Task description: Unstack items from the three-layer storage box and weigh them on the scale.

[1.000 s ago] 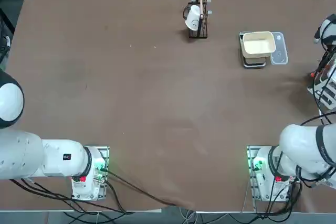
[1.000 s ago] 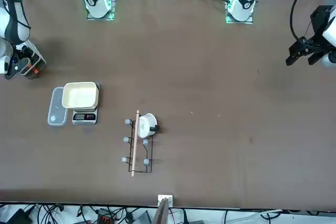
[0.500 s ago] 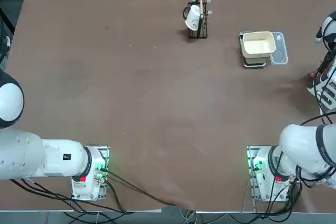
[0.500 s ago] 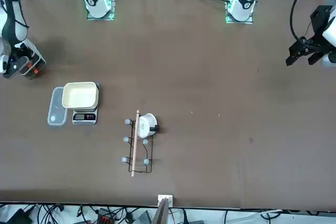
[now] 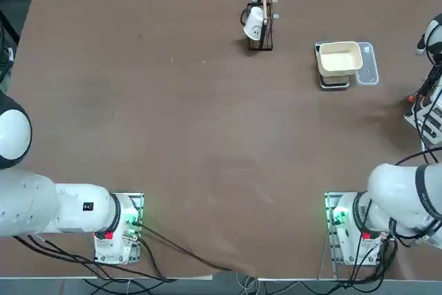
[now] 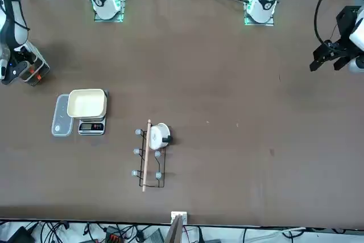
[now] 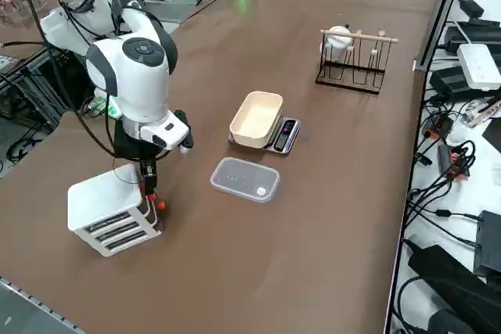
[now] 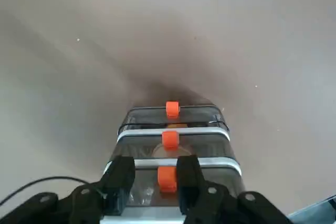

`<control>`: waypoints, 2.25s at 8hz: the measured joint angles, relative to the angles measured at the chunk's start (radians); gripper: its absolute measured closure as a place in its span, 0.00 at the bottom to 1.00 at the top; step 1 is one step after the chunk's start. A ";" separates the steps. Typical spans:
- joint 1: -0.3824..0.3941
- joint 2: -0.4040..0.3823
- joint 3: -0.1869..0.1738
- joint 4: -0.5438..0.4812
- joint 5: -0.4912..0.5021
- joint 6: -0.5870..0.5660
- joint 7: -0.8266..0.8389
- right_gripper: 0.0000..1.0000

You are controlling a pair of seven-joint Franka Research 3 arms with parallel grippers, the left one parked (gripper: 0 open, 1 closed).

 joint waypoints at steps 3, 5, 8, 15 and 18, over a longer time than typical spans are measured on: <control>-0.001 0.004 -0.001 0.004 0.000 0.000 0.001 0.49; -0.001 0.005 -0.001 0.004 -0.011 -0.001 0.001 0.51; -0.001 0.008 0.001 0.006 -0.029 0.000 0.001 0.52; 0.001 0.018 0.009 0.014 -0.067 0.001 0.051 0.86; 0.001 0.018 0.009 0.014 -0.067 0.001 0.057 0.88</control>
